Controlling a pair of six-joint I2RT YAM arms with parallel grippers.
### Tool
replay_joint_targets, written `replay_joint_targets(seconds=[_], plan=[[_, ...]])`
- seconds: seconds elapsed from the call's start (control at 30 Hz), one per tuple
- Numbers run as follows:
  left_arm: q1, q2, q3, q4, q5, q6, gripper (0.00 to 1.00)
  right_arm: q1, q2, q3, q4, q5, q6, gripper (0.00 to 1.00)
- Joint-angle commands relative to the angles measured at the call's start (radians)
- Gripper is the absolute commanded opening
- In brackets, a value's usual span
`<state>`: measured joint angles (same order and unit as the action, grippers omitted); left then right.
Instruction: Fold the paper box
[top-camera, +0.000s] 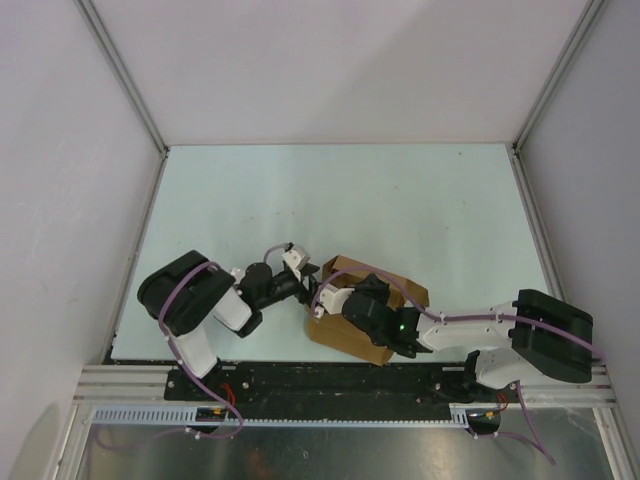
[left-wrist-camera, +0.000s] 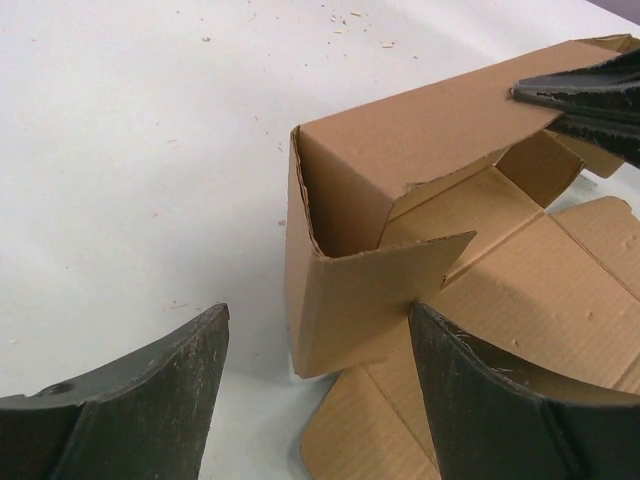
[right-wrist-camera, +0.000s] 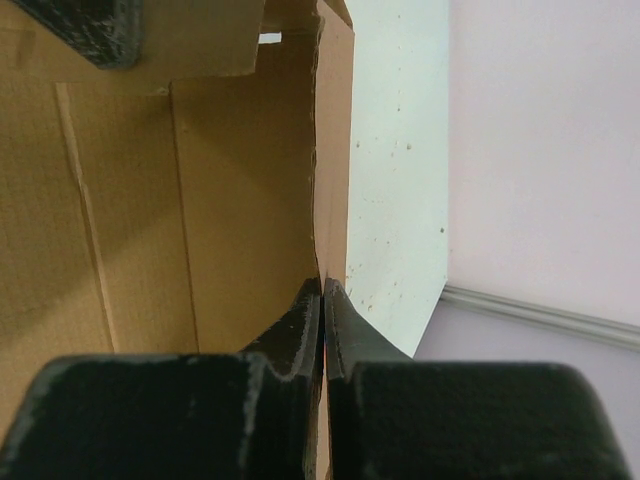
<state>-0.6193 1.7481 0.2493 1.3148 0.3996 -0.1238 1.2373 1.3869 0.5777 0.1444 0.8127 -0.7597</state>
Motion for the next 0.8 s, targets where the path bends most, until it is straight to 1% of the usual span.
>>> replay_joint_targets(seconds=[0.0, 0.27, 0.4, 0.77], plan=[[0.004, 0.024, 0.033, 0.357, -0.004, 0.012, 0.78, 0.021, 0.027, -0.010, 0.003, -0.084, 0.063, 0.02], [0.001, 0.068, 0.077, 0.357, 0.019, -0.023, 0.78, 0.027, 0.011, -0.010, -0.017, -0.115, 0.099, 0.02], [-0.003, 0.068, 0.084, 0.359, 0.008, -0.033, 0.80, 0.031, 0.020, -0.010, -0.009, -0.122, 0.105, 0.02], [-0.040, 0.082, 0.091, 0.363, -0.119, -0.043, 0.77, 0.040, 0.029, -0.010, 0.003, -0.136, 0.120, 0.02]])
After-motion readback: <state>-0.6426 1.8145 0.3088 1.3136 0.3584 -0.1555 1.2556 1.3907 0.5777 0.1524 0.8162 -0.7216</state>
